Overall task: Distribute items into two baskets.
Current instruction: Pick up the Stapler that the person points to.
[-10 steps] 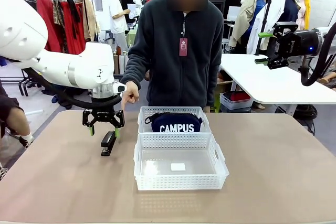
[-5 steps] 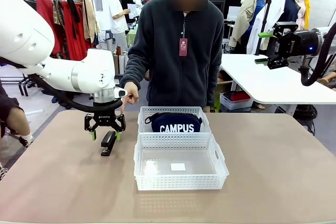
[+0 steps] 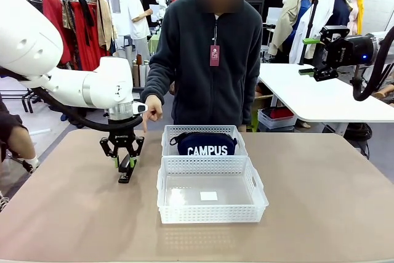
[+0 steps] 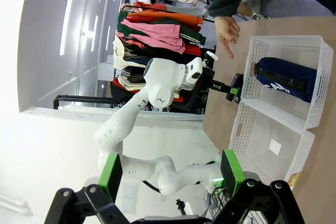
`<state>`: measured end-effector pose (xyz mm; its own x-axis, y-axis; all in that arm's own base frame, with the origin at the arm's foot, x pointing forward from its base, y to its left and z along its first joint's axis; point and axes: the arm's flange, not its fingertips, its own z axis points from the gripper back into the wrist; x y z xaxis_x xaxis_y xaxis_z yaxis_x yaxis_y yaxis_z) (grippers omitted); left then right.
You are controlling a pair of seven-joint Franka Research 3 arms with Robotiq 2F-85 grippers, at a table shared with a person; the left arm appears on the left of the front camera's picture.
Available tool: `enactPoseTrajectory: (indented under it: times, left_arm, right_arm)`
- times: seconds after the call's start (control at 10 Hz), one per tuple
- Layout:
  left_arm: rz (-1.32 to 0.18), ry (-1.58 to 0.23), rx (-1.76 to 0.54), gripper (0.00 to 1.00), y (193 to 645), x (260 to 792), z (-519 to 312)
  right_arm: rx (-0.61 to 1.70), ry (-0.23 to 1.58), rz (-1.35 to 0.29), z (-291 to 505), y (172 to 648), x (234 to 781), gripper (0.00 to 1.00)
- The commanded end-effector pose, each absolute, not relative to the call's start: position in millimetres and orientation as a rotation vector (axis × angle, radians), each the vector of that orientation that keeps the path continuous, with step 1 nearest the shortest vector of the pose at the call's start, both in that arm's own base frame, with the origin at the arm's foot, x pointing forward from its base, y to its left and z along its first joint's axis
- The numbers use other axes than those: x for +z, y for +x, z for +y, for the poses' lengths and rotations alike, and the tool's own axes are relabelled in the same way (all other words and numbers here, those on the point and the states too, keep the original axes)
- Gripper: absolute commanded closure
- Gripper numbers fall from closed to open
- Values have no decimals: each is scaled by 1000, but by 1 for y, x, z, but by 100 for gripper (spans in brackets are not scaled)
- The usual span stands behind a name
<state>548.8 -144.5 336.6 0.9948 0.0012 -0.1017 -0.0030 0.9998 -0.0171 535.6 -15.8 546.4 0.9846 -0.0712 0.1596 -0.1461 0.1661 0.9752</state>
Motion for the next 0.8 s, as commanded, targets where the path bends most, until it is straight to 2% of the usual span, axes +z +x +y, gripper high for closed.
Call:
enactPoseTrajectory:
  times: [0.0, 0.4, 0.7]
  left_arm:
    - [118, -30, 3, 100, 550, 338, -141]
    - [142, -23, 9, 100, 548, 342, -140]
    - [119, -15, 34, 100, 538, 381, -140]
  right_arm:
    - [53, 1406, -186, -16, 535, 548, 0]
    - [53, 1406, -186, -16, 535, 548, 0]
    - [53, 1406, -186, -16, 535, 548, 0]
